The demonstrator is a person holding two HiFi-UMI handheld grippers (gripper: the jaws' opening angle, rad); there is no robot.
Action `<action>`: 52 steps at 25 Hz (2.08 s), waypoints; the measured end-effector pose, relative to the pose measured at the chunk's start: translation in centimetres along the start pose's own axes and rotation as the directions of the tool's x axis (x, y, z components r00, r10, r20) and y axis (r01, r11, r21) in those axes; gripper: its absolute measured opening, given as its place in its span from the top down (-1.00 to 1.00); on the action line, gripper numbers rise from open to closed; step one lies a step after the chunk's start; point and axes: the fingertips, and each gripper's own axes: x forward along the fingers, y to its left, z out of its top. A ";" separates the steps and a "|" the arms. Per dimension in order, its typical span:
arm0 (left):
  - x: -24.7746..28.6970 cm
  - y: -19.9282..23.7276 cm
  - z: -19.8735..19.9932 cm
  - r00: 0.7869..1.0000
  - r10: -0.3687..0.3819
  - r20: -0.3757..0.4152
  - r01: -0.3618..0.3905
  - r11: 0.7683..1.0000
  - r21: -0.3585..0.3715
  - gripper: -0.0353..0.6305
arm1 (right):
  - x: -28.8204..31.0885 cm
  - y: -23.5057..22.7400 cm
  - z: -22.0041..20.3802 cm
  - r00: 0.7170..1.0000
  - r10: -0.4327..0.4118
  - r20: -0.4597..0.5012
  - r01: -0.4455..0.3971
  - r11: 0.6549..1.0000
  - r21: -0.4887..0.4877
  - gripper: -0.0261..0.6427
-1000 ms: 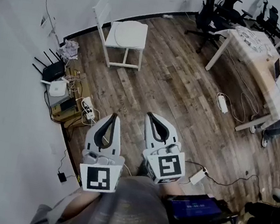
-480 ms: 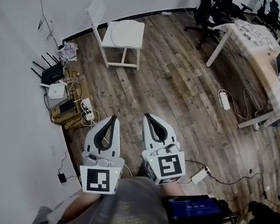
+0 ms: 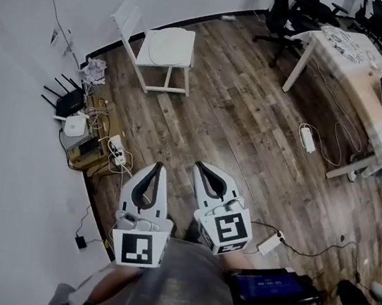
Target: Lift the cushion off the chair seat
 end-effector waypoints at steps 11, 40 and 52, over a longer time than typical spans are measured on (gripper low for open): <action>5.7 2.2 -0.7 1.000 0.005 -0.004 -0.006 1.000 -0.029 0.88 | 4.9 -3.0 -0.1 1.000 0.008 -0.018 -0.008 1.000 0.010 0.90; 32.9 21.3 1.4 0.997 0.006 0.074 -0.003 0.999 -0.032 0.88 | 35.4 -14.1 9.0 0.999 -0.020 0.032 0.023 0.994 -0.110 0.90; 45.3 20.2 1.6 0.995 0.095 0.001 -0.095 0.995 -0.029 0.88 | 42.8 -24.3 10.4 0.997 0.074 0.006 -0.073 0.995 -0.068 0.90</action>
